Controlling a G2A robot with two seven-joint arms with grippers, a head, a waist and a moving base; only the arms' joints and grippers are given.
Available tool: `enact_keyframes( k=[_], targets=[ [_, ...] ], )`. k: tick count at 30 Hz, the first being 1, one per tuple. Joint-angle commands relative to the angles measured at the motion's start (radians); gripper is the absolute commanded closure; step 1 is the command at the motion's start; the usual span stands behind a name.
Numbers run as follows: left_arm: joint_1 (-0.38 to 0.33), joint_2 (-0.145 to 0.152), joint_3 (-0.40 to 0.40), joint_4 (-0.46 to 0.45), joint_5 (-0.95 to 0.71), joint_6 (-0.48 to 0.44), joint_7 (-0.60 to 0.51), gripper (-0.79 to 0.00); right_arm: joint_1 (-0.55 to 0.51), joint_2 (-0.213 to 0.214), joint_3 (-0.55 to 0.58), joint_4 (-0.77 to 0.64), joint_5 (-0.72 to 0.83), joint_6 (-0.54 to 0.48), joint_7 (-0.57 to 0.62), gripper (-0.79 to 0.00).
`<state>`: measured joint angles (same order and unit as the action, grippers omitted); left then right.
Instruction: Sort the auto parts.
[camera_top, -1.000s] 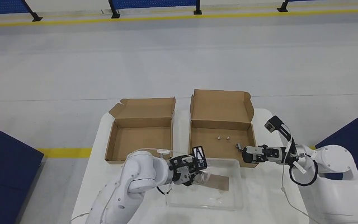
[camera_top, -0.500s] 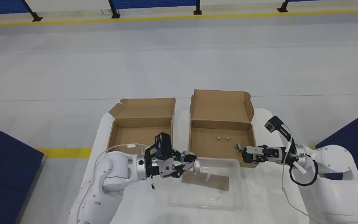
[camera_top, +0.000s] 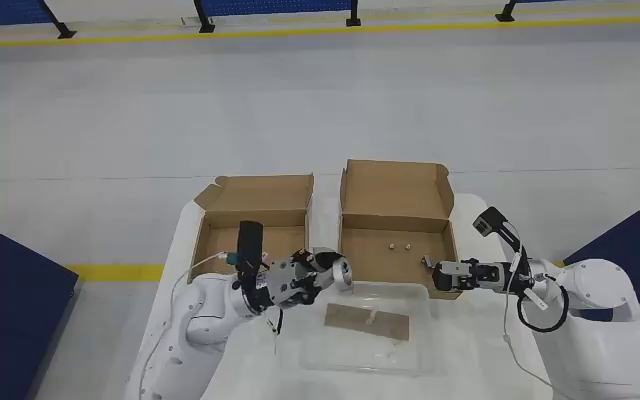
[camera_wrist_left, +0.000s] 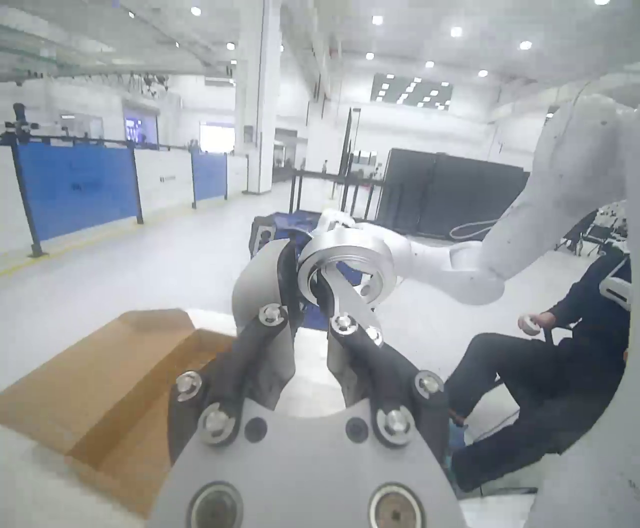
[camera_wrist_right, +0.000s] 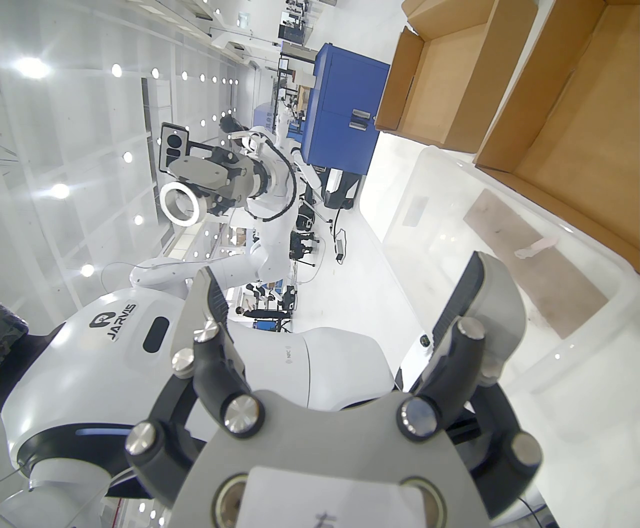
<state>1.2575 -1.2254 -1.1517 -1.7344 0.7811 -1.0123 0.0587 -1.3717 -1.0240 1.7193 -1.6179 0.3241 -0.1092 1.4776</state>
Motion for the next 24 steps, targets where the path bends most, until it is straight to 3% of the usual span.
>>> enact_keyframes(
  k=[1,3,14,17,24],
  targets=[
    [-0.012,0.011,0.030,0.020,0.031,0.000,0.141,0.000,0.000,0.000,0.000,0.000,0.000,0.000,0.000,-0.785],
    [-0.026,0.021,0.045,0.020,0.078,0.000,0.221,0.000,0.000,0.000,0.000,0.000,0.000,0.000,0.000,-0.785],
    [-0.026,0.021,0.045,0.020,0.078,0.000,0.221,0.000,0.000,0.000,0.000,0.000,0.000,0.000,0.000,-0.785],
    [-0.019,0.016,0.065,-0.018,0.039,0.000,0.246,0.000,0.000,0.000,0.000,0.000,0.000,0.000,0.000,-0.785],
    [-0.085,0.003,0.135,-0.047,-0.002,0.000,0.361,0.000,0.000,0.000,0.000,0.000,0.000,0.000,0.000,-0.785]
  ],
)
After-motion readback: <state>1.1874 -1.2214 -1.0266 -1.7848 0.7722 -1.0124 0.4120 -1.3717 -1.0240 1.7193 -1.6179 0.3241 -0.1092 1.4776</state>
